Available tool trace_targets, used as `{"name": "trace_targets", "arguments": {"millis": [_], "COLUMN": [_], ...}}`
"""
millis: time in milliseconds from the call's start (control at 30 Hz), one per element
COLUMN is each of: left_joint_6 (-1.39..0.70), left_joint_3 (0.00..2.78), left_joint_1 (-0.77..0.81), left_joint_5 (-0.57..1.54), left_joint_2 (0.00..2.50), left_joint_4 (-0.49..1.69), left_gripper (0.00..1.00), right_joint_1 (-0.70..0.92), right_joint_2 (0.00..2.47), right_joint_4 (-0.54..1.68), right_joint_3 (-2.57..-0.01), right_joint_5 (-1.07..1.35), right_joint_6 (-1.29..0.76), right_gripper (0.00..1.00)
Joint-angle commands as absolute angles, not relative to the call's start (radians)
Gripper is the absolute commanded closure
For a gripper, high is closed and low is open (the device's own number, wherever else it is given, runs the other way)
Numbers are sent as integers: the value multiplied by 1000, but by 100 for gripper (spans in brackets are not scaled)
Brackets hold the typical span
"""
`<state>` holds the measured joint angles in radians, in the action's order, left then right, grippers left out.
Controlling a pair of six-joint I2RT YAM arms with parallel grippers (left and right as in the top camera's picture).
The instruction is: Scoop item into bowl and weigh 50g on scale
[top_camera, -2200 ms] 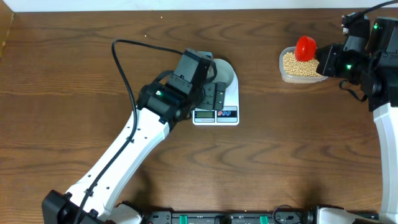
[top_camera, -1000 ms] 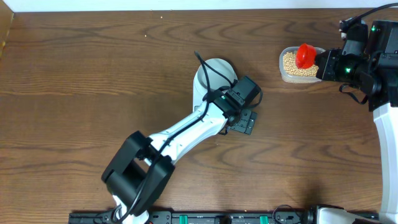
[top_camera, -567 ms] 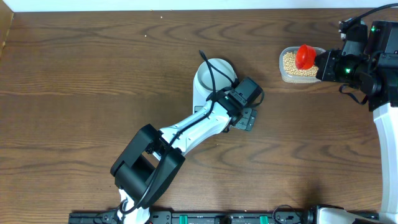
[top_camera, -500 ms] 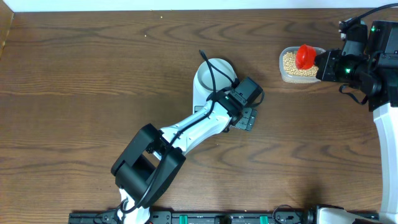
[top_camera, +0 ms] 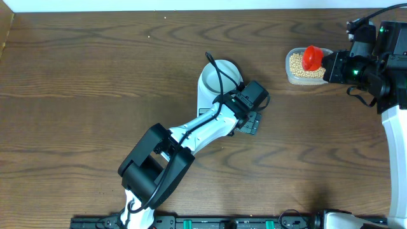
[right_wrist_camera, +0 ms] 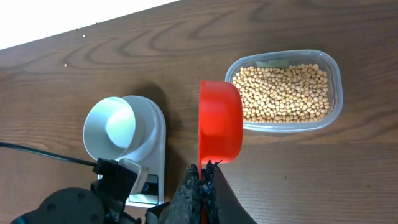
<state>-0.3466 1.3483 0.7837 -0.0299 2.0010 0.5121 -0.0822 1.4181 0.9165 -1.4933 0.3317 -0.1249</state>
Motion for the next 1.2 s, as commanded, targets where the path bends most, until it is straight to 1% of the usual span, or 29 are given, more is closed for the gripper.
{"name": "trace_targets", "arguments": {"millis": [0, 1167], "left_joint_6": [-345, -334], "left_joint_3": [1341, 1341], "left_joint_1": [773, 774], "left_joint_5": [-47, -37], "left_joint_2": [2009, 2038], "left_joint_4": [511, 506], "left_gripper": [12, 12], "right_joint_1": [-88, -88], "right_joint_2": [1408, 1408], "right_joint_4": [917, 918], "right_joint_3": [-1503, -1503], "right_joint_5": [327, 327], "right_joint_6": [-114, -114], "right_gripper": [99, 99]}}
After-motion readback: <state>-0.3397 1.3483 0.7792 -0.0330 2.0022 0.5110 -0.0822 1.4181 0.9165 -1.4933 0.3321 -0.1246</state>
